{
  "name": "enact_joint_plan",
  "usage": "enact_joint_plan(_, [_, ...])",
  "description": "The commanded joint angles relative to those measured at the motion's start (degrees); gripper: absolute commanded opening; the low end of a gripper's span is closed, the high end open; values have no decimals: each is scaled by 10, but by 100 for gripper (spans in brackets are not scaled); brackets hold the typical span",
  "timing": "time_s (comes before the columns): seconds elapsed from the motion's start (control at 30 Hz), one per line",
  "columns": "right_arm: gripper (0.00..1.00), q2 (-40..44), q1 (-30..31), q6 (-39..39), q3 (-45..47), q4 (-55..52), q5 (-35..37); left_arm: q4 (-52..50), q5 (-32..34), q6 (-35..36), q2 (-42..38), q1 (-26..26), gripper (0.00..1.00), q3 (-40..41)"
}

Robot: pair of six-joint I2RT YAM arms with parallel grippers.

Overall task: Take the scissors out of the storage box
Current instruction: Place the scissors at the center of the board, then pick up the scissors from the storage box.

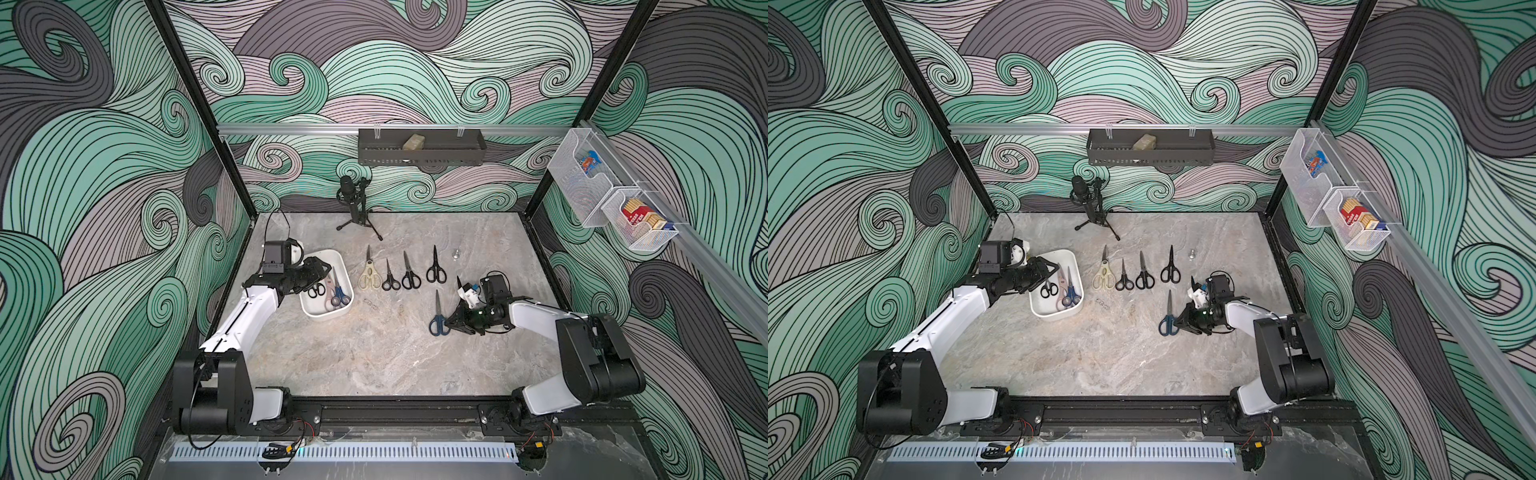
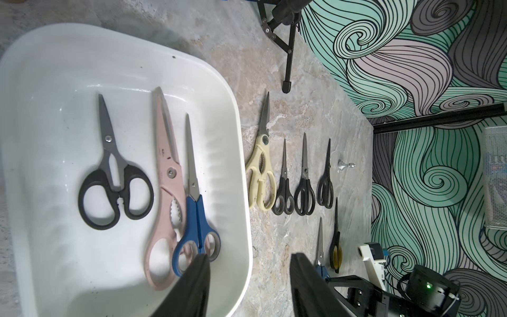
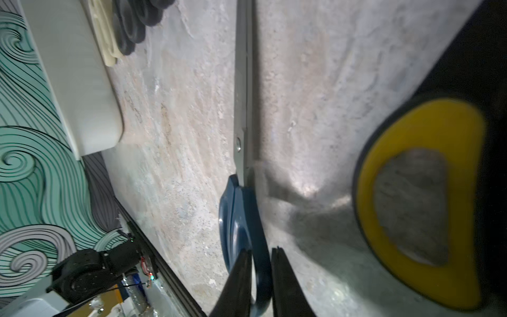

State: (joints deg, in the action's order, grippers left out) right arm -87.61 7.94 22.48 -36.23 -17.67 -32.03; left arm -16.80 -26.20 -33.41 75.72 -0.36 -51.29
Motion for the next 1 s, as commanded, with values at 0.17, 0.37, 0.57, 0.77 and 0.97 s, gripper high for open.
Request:
enact_joint_plan(0.17, [42, -5, -3, -28, -49, -39, 33, -33, 4, 35, -15, 12, 50, 1])
enact_joint_plan(0.37, [45, 36, -3, -18, -78, -54, 51, -98, 89, 84, 14, 13, 50, -17])
enact_joint_plan(0.57, [45, 60, -2, 2, -121, -53, 69, -139, 139, 113, 71, 12, 46, -32])
enact_joint_plan(0.77, [44, 42, 6, 6, -155, -51, 70, -143, 183, 120, 110, 4, 35, -40])
enact_joint_plan(0.97, [44, 13, 16, 6, -172, -42, 66, -150, 213, 112, 162, -22, 35, -80])
